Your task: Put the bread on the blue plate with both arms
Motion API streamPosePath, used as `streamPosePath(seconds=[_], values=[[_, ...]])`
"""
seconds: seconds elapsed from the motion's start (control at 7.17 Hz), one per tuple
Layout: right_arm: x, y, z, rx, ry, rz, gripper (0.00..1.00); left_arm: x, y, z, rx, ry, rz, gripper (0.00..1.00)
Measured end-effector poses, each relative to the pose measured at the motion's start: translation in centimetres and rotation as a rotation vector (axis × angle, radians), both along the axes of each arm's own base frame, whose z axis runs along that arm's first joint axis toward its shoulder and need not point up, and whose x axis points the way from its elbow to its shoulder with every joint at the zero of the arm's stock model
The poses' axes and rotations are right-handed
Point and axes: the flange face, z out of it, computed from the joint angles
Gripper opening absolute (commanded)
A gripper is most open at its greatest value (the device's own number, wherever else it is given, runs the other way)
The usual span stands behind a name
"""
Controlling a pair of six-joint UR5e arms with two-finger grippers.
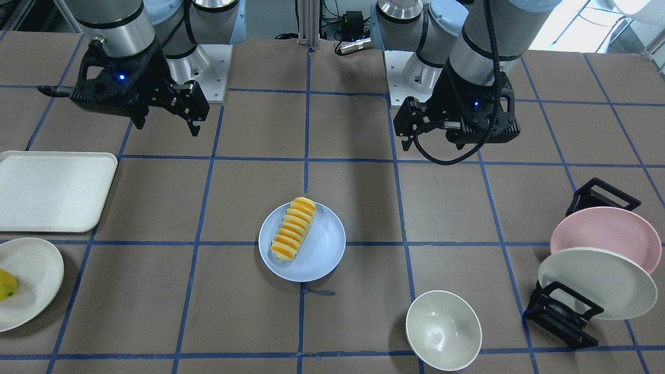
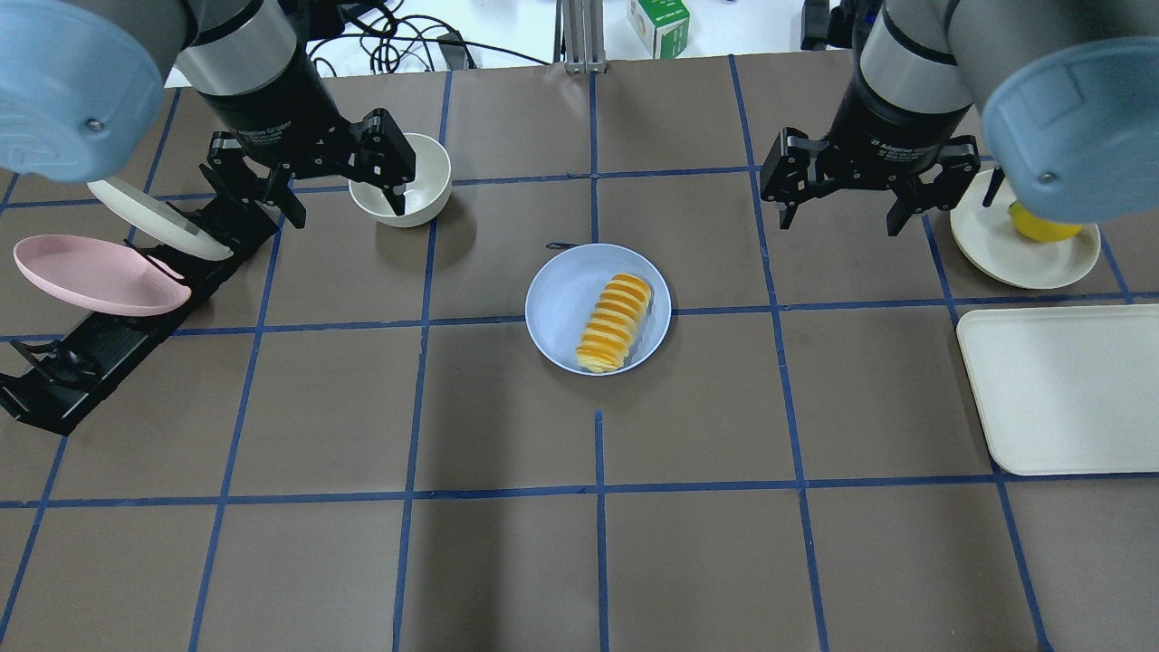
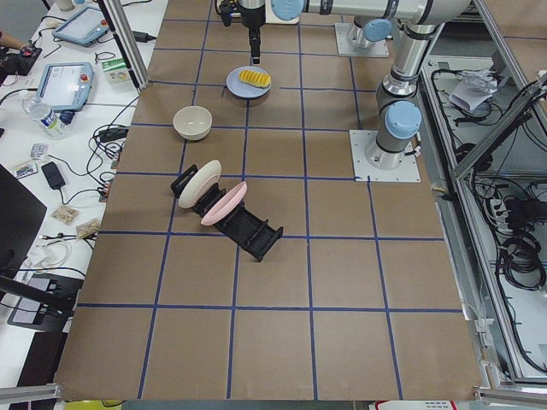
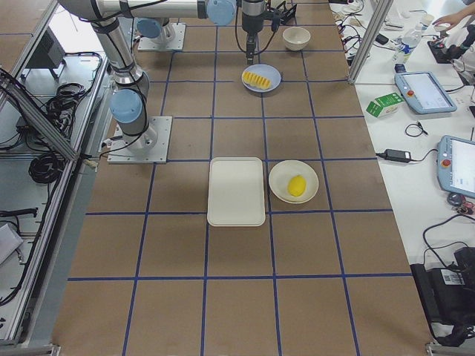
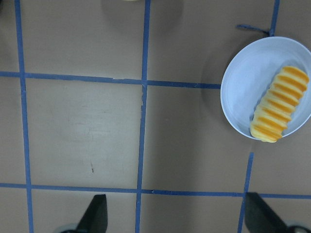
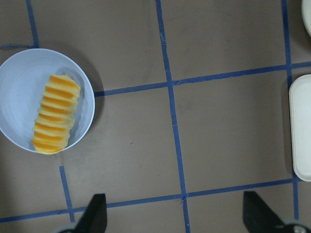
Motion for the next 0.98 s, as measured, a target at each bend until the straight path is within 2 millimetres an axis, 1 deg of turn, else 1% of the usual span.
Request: streamPosePath(seconds=[0.14, 0.28, 0.56, 0.98], values=[[-0.02, 0.90, -0.04, 0.020, -0.013, 0.033, 1.00, 0.11, -0.08, 0.09, -0.008, -0.001, 0.000, 1.00], [-0.21, 1.36, -0.58, 0.045, -0.014, 0.080, 1.00, 0.21, -0.03, 0.18, -0.011, -0.001, 0.001, 1.00], [-0.48, 1.55, -0.83, 0.055, -0.010, 0.123, 1.00, 0.22, 0.07, 0.30, -0.014, 0.000, 0.002, 1.00], [-0.50, 1.53, -0.56, 0.048, -0.009, 0.128, 1.00, 0.21, 0.03, 0.12, -0.010, 0.001, 0.002, 1.00]])
